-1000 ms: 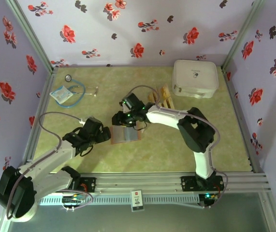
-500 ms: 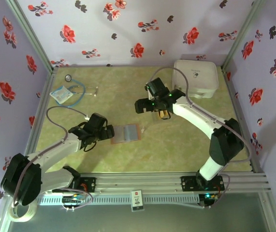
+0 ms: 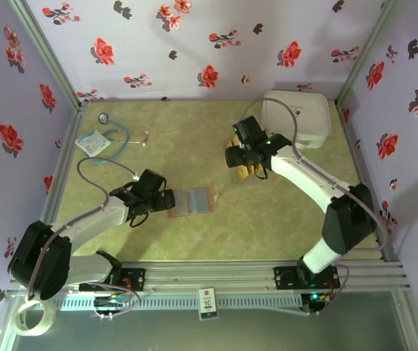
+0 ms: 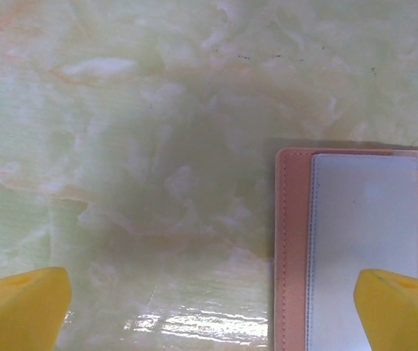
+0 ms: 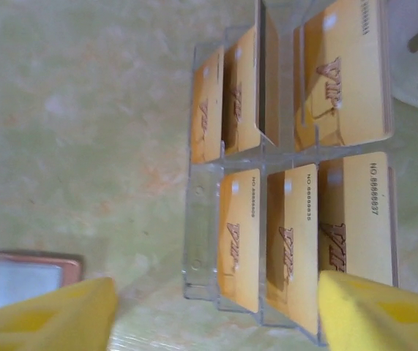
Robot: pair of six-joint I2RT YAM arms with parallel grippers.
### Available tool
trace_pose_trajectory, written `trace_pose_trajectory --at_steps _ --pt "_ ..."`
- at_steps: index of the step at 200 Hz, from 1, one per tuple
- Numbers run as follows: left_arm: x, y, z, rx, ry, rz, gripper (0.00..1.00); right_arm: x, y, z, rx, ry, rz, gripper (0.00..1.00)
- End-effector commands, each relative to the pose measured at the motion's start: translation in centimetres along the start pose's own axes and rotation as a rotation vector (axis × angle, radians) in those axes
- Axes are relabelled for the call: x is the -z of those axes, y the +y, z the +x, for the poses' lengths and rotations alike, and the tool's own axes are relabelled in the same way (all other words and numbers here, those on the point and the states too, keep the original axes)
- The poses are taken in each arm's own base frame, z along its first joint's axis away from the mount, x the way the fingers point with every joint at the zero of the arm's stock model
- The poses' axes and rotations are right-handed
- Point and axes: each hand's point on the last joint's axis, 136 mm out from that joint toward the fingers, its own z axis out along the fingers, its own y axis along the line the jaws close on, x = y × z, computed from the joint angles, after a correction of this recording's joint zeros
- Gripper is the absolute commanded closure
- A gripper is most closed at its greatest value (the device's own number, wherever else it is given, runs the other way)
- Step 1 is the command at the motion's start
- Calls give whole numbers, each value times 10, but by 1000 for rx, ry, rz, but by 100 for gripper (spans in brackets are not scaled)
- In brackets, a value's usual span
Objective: Put the credit cards into the card holder
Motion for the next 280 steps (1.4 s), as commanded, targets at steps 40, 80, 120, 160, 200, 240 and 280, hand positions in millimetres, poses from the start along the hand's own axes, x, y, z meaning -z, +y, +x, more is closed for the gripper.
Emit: trace_pose_trajectory --at_steps 40,80,120,160,200,240,280 --pt "1 -9 -10 -23 -21 20 0 -27 -17 9 -58 110 6 69" --pt "-2 -10 -9 -25 -17 25 0 -37 -21 9 -54 134 42 69" --pt "-5 -12 -9 -30 -14 29 0 -46 -24 9 -42 157 70 70" --pt "-8 -13 -8 -32 -9 30 0 -54 -25 11 -18 184 105 70" --pt "-10 -12 -6 -37 -5 31 0 -62 -25 15 17 209 148 70" --pt "-10 -12 -5 -38 -6 32 0 -70 -20 20 34 234 146 70" --pt "-11 -11 -4 -38 -7 34 0 -76 -16 27 55 260 155 70"
